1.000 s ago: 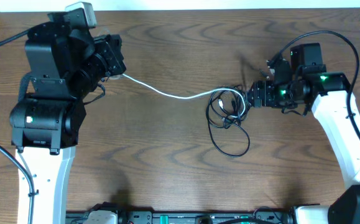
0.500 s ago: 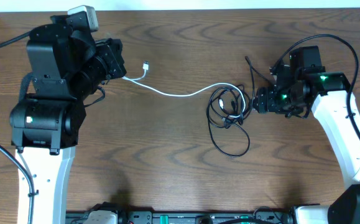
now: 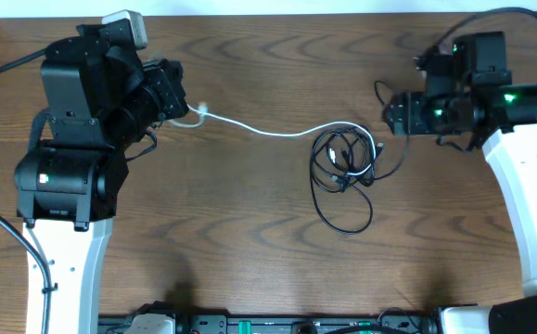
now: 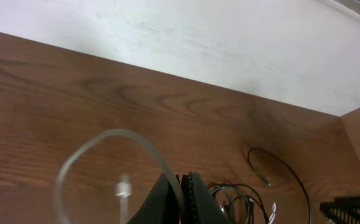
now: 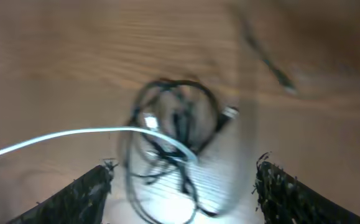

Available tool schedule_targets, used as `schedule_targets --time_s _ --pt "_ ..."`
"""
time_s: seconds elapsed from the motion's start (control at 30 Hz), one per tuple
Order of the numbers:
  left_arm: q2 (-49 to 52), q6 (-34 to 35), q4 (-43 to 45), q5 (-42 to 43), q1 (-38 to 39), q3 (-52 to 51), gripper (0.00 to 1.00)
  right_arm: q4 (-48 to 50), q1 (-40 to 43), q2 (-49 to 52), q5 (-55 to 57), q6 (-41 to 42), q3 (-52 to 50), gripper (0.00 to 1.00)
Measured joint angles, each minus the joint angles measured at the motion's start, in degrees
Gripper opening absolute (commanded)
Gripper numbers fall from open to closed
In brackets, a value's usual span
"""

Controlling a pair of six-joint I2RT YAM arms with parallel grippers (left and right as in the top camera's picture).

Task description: Untangle cables

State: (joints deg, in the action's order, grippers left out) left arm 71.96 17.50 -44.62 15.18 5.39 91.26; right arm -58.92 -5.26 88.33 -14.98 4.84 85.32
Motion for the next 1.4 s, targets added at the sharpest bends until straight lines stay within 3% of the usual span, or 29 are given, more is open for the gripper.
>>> schedule_targets --time_s 0.27,0.47,0.53,0.67,0.73,0.8,0.87,1.07,1.4 --pt "0.0 0.0 0.0 0.0 0.0 0.0 0.08 1.7 -4.2 1.7 -7.6 -6.9 -1.0 0.72" --pt "0.0 0.0 -0.2 0.0 0.0 0.0 0.08 1.1 -4.2 10.1 -9.7 -12.1 -3.4 0.68" --pt "0.0 0.0 -0.2 0.0 0.0 0.0 0.07 0.4 -4.2 12.3 -10.4 -13.7 -3.8 0.64" --pt "0.0 0.0 -0.2 0.0 0.0 0.0 0.08 0.0 -4.2 15.4 -11.3 -16.6 -3.9 0.41" --pt "0.0 0.0 -0.2 0.0 0.0 0.0 0.07 0.3 -4.2 15.9 -11.4 -17.1 -3.9 0.35" --pt "0.0 0.0 -0.2 0.0 0.0 0.0 0.07 1.7 -4.2 16.2 -11.6 -17.5 -3.9 0.36" --pt "0.0 0.0 -0.2 0.0 0.0 0.0 0.07 3.3 -4.2 16.2 -11.6 -17.7 -3.9 0.43" --pt "0.0 0.0 -0.2 0.0 0.0 0.0 0.07 5.3 -4.2 16.2 -9.9 -18.1 -3.9 0.53" --pt "0.0 0.0 -0.2 0.0 0.0 0.0 0.07 9.9 -6.0 16.2 -8.0 -18.1 -5.2 0.55"
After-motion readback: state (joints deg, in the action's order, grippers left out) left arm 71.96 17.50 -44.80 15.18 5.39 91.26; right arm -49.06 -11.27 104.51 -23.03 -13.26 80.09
